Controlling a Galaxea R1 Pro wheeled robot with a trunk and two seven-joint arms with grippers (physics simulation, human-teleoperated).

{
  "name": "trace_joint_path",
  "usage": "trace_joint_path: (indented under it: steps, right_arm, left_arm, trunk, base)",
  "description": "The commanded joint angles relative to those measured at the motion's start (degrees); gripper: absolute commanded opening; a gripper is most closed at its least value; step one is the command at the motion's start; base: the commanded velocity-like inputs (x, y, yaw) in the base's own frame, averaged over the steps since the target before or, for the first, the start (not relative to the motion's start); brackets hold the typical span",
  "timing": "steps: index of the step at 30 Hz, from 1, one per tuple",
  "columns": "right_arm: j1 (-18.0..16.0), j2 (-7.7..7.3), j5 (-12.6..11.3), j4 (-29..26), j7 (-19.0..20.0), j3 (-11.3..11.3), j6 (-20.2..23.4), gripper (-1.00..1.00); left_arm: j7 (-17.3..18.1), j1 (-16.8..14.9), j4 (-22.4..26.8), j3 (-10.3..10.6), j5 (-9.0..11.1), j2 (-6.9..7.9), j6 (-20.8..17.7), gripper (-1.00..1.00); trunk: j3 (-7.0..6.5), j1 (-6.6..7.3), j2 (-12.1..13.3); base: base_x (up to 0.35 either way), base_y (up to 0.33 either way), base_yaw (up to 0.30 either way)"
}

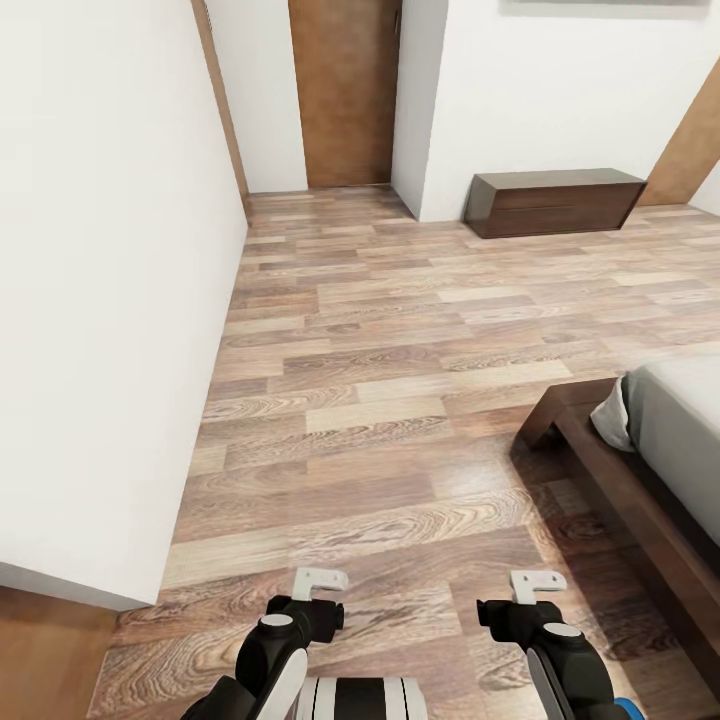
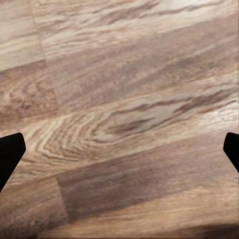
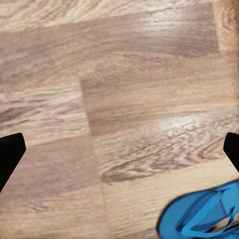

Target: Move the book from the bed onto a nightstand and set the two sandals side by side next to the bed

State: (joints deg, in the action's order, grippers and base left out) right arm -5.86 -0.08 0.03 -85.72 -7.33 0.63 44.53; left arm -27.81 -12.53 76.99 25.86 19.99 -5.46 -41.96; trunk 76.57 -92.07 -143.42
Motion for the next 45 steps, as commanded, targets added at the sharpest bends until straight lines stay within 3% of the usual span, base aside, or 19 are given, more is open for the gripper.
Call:
trace_joint_path:
  steps: [1, 35, 45]
  right_arm:
    - [-0.03, -0.01, -0.01, -0.06, -0.24, 0.07, 0.29, 1.0]
    - [-0.02, 0.12, -0.33, 0.24, 0.12, 0.28, 0.29, 1.0]
    - [-0.02, 0.15, -0.2, 0.45, 0.26, 0.32, 0.29, 1.0]
  left_arm:
    - [-0.57, -0.04, 0.05, 0.08, 0.6, 0.01, -0.11, 1.0]
    - [-0.6, -0.04, -1.05, 0.04, 0.59, 0.01, 0.12, 1.0]
    - [-0.6, -0.04, -1.01, 0.03, 0.78, 0.01, -0.29, 1.0]
  trunk:
    - [0.04, 0.01, -0.02]
    - [0.04, 0.01, -0.02]
    - [-2.18, 0.27, 0.12]
  base:
    - [0.0, 0.0, 0.0]
    - [0.0, 0.0, 0.0]
    - [0.0, 0.0, 0.0]
